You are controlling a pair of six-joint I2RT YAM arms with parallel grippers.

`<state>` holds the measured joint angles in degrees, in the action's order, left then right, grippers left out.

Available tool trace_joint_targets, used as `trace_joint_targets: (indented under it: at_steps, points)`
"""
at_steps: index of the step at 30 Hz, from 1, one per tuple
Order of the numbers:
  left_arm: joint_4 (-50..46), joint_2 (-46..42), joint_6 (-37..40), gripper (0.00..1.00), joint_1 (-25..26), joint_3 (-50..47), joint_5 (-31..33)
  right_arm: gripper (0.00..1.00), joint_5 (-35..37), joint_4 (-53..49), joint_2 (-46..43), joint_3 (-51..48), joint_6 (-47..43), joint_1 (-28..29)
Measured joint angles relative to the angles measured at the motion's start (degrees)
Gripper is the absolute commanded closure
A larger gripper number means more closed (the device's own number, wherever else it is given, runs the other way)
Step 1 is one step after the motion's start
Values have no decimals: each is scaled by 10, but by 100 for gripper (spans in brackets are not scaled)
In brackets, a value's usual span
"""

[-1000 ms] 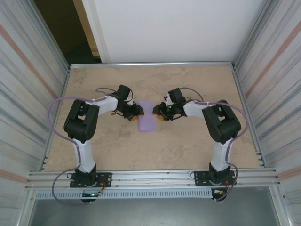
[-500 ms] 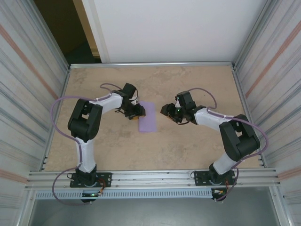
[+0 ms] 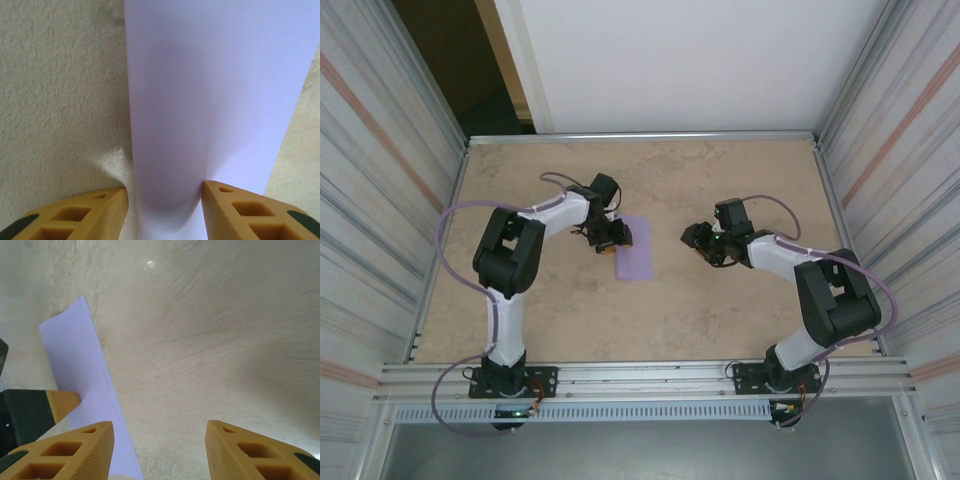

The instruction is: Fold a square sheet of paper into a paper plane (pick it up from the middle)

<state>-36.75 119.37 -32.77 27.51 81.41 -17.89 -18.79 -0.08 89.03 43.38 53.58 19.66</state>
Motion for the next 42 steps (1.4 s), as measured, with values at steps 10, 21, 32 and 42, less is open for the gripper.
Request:
trace_joint_targets:
  at_steps: [10,21,32,42]
  points:
    - [-11,7,0,50,2,5,2,49,11,-16,-44,-28,-8,-64]
    - [-16,11,0,49,4,10,5,49,12,-19,-48,-28,-17,-70]
    - [-26,16,0,48,7,20,11,49,10,-19,-48,-28,-18,-70]
    - [-28,17,0,47,7,22,12,49,8,-17,-47,-28,-20,-70]
